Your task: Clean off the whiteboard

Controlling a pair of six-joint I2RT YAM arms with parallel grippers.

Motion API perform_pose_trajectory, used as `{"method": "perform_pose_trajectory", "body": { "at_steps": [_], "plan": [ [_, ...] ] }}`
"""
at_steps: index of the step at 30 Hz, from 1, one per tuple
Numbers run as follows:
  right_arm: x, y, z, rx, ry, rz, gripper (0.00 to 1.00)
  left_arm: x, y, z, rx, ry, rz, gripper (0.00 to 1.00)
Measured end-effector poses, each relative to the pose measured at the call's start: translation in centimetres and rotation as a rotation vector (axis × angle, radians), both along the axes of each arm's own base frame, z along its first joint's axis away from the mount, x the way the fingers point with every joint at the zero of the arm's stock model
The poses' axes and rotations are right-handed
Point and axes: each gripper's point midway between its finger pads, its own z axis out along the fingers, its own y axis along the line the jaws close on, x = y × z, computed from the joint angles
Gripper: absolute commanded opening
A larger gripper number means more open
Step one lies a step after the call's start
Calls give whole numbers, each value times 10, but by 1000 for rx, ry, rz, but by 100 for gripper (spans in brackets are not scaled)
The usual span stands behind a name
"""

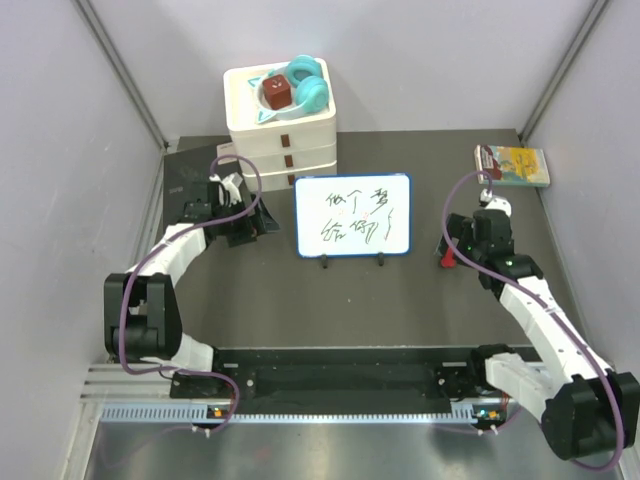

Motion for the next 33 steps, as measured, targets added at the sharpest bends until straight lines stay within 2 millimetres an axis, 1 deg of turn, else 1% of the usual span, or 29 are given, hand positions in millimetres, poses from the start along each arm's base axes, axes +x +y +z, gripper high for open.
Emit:
{"method": "perform_pose_trajectory", "body": {
  "at_steps": [8,11,12,16,20,25,26,27,30,32,33],
  "plan": [
    [0,-1,-7,-8,25,-4,99,0,-7,6,-46,-5,-20,98],
    [1,-1,-8,-7,30,-11,99,-2,-12,9,-70,-9,-43,97],
    [1,-2,-10,-7,38,-13,99,-3,-13,10,-76,-11,-49,96],
    [2,-5,-24,0,89,-27,99,-4,-15,11,-88,-13,-59,94],
    [6,-3,-38,15,135,-19,97,-1,-16,14,-95,-28,-65,94],
    [6,0,-58,12,201,-2,89,-1,-18,16,-115,-57,-73,94],
    [6,0,-62,11,212,-1,85,-1,-18,16,-117,-59,-74,94],
    [6,0,-64,8,222,0,79,-1,-18,17,-118,-61,-74,94],
    [5,-1,-74,-4,260,1,79,0,-19,18,-125,-67,-72,94],
    [6,-2,-77,-13,275,-6,73,1,-20,19,-132,-68,-75,94],
    [6,-4,-78,-18,278,-12,67,0,-20,20,-138,-67,-76,95]
  ]
}}
